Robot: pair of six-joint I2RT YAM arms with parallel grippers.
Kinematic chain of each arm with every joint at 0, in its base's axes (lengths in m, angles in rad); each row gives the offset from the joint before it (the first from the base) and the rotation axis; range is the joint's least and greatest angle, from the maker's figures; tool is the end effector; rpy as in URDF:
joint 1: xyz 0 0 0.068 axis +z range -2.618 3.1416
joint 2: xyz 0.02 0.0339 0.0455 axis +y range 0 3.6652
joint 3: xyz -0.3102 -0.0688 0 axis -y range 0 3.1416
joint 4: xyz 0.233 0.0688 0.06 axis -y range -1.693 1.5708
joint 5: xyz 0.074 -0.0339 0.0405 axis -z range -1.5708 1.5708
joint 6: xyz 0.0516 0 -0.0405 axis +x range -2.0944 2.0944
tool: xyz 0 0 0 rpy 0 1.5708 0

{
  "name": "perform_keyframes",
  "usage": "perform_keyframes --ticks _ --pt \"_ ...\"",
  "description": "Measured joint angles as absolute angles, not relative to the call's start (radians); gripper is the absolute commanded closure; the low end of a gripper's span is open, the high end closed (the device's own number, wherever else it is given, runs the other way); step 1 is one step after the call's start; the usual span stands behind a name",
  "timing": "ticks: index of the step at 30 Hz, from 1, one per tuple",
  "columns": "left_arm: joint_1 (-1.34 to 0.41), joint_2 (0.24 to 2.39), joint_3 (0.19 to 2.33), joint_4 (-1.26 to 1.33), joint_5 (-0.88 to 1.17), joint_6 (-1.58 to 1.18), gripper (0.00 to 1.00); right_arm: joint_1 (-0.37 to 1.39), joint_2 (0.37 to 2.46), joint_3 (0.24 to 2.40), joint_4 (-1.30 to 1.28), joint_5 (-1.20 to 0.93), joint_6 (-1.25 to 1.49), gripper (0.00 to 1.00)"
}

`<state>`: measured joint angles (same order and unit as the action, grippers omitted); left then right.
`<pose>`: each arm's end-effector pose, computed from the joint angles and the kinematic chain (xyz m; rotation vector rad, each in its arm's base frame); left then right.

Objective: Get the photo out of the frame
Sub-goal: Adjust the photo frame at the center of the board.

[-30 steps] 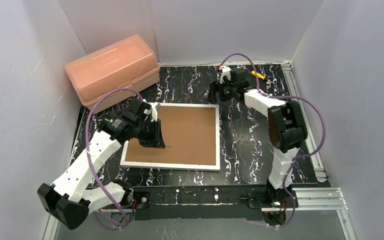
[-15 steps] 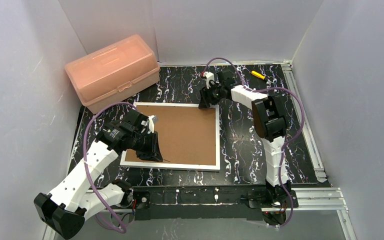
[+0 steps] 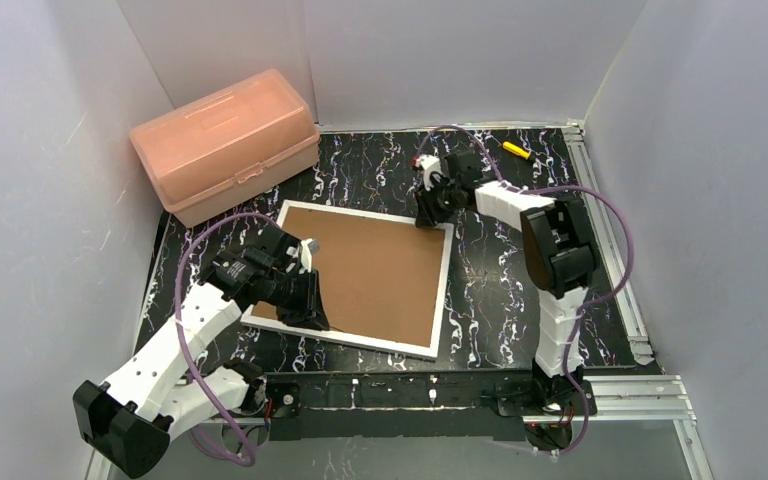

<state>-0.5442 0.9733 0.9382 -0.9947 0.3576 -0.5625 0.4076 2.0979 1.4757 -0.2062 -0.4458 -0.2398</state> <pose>0.1134 -0.0897 0.3169 0.1126 2.7507 -0.8235 0.4336 0.2114 0.2057 -0.9525 2.1813 0.6129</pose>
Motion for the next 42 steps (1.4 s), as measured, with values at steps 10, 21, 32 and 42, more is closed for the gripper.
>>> perform_keyframes --ticks 10,21,32,42 --pt "-0.544 0.976 0.851 -0.932 0.424 -0.566 1.00 0.388 1.745 1.098 -0.220 -0.016 -0.099 0.82" --pt "-0.544 0.947 0.771 -0.806 0.435 -0.612 1.00 0.348 1.466 0.860 -0.292 0.165 0.203 0.51" --pt "-0.544 0.887 0.780 -0.913 0.306 -0.636 1.00 0.350 1.433 0.855 -0.266 0.054 0.224 0.12" --pt "-0.544 0.839 0.761 -0.985 0.223 -0.711 1.00 0.355 1.718 1.095 -0.151 -0.147 0.144 0.15"
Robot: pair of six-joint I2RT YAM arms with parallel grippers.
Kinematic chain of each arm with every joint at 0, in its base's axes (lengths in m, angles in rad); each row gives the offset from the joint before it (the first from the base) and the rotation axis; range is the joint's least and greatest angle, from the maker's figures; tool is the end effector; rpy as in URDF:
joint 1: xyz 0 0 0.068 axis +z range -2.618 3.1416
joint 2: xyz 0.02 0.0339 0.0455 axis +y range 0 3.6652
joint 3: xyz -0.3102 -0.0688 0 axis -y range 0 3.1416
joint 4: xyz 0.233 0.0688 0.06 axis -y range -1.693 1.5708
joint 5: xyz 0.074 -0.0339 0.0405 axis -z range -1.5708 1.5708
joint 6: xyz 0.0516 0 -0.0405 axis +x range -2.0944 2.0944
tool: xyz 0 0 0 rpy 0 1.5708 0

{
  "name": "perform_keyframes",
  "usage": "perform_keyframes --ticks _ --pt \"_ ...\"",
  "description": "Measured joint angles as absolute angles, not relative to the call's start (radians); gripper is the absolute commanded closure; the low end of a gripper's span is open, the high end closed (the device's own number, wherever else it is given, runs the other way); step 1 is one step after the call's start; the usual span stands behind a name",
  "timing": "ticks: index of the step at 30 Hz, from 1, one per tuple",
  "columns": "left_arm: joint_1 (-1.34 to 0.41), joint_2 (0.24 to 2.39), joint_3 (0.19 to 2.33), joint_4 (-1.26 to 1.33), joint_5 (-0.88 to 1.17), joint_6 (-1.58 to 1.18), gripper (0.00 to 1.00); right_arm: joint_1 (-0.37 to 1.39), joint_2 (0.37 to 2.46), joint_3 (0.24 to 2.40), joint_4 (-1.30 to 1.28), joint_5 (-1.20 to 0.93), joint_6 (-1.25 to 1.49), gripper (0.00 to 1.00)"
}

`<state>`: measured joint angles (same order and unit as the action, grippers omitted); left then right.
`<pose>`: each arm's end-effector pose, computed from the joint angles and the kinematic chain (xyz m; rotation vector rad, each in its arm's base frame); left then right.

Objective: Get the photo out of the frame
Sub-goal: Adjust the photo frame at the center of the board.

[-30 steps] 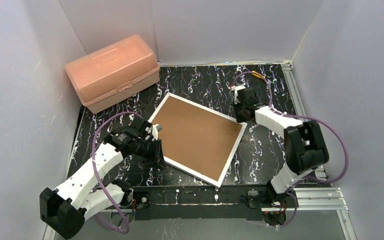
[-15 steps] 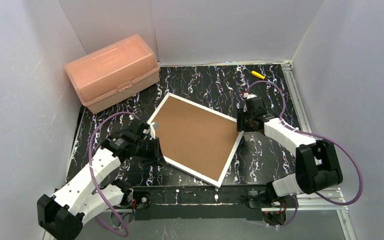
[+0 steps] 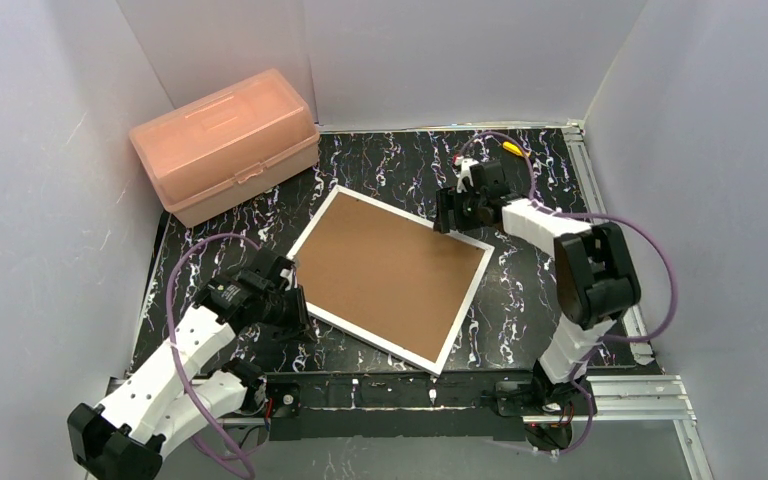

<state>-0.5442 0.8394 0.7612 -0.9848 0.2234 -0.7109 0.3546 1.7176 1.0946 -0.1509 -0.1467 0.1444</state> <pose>0.0884 -0.0669 0.2773 -0.1509 2.7782 -0.6763 0.3528 0.1387 0.2457 -0.3217 2.3507 0.4154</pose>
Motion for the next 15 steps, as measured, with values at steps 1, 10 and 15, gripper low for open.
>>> perform_keyframes --ticks 1,10,15 --pt "-0.544 0.841 0.757 -0.979 0.222 -0.722 1.00 0.356 1.752 1.119 -0.147 -0.159 0.133 0.15" --pt "-0.544 0.932 0.698 -0.884 0.223 -0.810 1.00 0.366 1.908 1.209 -0.139 -0.218 0.073 0.29" --pt "-0.544 0.960 0.697 -0.848 0.145 -0.865 1.00 0.367 1.911 1.213 -0.132 -0.232 0.075 0.34"
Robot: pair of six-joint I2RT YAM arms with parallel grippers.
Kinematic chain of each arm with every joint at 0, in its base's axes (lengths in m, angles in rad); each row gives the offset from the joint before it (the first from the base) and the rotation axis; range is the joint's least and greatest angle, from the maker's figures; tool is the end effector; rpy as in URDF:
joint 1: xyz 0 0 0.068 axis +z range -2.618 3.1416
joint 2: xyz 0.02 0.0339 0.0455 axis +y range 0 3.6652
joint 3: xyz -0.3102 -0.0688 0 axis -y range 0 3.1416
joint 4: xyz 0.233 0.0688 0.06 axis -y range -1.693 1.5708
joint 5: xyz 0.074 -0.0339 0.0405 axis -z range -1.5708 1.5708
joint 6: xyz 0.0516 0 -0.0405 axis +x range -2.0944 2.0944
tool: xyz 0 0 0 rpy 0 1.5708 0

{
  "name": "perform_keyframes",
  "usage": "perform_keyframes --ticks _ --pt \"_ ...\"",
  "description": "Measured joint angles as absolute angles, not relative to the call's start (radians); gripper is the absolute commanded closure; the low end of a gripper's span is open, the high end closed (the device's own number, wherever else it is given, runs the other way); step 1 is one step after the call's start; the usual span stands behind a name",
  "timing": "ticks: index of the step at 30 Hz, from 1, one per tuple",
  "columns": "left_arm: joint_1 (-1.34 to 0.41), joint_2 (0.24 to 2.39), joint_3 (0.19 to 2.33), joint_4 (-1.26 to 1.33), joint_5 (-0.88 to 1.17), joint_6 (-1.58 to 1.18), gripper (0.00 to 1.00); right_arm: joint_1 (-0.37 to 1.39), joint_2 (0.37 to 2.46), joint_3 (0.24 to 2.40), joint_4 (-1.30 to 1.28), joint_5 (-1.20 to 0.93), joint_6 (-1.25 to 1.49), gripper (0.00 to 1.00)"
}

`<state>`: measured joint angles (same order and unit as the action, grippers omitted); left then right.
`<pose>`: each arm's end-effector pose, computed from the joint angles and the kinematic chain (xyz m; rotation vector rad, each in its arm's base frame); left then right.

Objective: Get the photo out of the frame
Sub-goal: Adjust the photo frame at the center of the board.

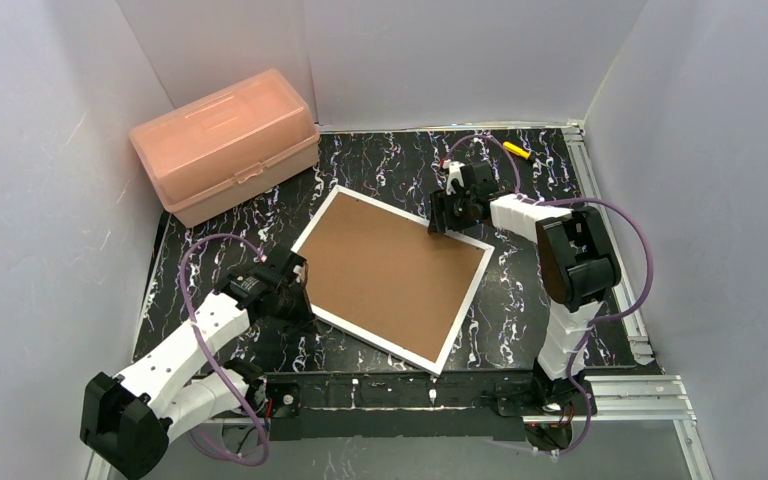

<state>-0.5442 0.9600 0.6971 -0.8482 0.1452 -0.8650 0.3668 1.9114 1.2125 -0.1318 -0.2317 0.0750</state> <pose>0.1143 -0.0779 0.2529 -0.4039 2.7973 -0.5849 0.3919 0.1633 0.2102 -0.4610 2.3841 0.4816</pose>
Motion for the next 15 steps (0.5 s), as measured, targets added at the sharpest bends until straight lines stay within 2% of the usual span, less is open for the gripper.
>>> perform_keyframes --ticks 5,11,15 --pt "-0.544 0.962 0.698 -0.841 -0.025 -0.944 1.00 0.366 1.900 1.166 -0.064 -0.247 0.111 0.35" --pt "-0.540 0.963 0.698 -0.804 -0.187 -0.997 1.00 0.366 1.888 1.135 -0.038 -0.265 0.133 0.22" --pt "-0.538 1.010 0.705 -0.748 -0.221 -0.997 1.00 0.365 1.818 1.056 -0.039 -0.247 0.157 0.20"
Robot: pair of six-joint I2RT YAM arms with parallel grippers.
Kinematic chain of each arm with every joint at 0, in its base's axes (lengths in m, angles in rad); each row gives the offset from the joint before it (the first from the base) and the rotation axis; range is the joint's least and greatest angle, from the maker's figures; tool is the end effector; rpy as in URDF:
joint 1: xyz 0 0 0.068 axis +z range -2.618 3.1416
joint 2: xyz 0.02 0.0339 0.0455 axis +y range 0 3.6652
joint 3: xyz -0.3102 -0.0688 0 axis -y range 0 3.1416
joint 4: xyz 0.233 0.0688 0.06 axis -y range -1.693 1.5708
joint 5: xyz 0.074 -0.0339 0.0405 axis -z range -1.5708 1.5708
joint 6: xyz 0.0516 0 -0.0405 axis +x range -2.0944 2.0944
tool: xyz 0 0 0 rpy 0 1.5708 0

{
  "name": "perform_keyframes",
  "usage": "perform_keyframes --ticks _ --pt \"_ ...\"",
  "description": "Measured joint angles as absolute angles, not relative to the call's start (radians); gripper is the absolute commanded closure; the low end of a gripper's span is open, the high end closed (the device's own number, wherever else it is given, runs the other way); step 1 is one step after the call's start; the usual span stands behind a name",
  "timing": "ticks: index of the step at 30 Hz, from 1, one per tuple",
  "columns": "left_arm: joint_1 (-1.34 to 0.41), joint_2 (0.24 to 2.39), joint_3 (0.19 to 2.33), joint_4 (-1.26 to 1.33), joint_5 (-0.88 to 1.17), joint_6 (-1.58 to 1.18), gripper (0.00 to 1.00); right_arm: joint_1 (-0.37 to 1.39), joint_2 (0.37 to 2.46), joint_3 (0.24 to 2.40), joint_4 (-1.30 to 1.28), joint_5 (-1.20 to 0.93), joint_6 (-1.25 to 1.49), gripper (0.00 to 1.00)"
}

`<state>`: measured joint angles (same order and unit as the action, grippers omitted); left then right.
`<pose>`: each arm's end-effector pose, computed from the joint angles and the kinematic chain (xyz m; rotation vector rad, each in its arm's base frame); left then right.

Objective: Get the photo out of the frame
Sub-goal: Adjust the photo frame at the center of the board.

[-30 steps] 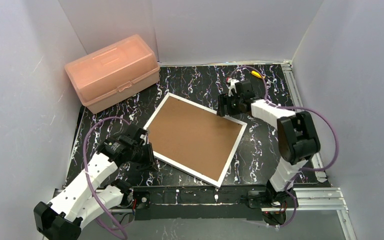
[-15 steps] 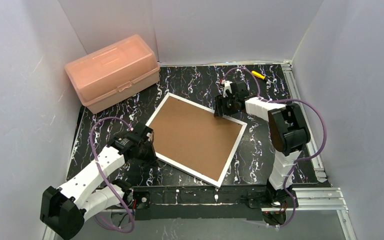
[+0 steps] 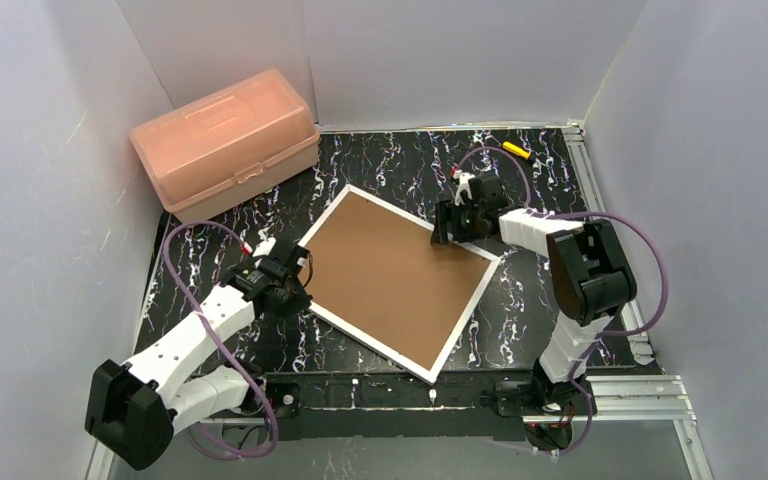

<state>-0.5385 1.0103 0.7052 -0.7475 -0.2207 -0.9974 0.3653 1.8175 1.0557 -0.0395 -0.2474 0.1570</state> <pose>0.1405 -0.0708 0.2555 -0.6673 2.5205 -0.2721 0.3617 0.1519 0.2078 -0.3705 2.3798 0.5404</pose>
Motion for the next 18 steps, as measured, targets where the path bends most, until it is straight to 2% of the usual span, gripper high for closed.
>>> perform_keyframes --ticks 8,18 --pt "-0.532 1.196 0.789 -0.621 -0.252 -0.953 1.00 0.344 1.676 0.912 -0.079 -0.128 0.247 0.17" --pt "-0.474 1.673 1.177 -0.464 -0.254 -0.827 1.00 0.324 1.531 0.802 -0.177 -0.010 0.332 0.15"
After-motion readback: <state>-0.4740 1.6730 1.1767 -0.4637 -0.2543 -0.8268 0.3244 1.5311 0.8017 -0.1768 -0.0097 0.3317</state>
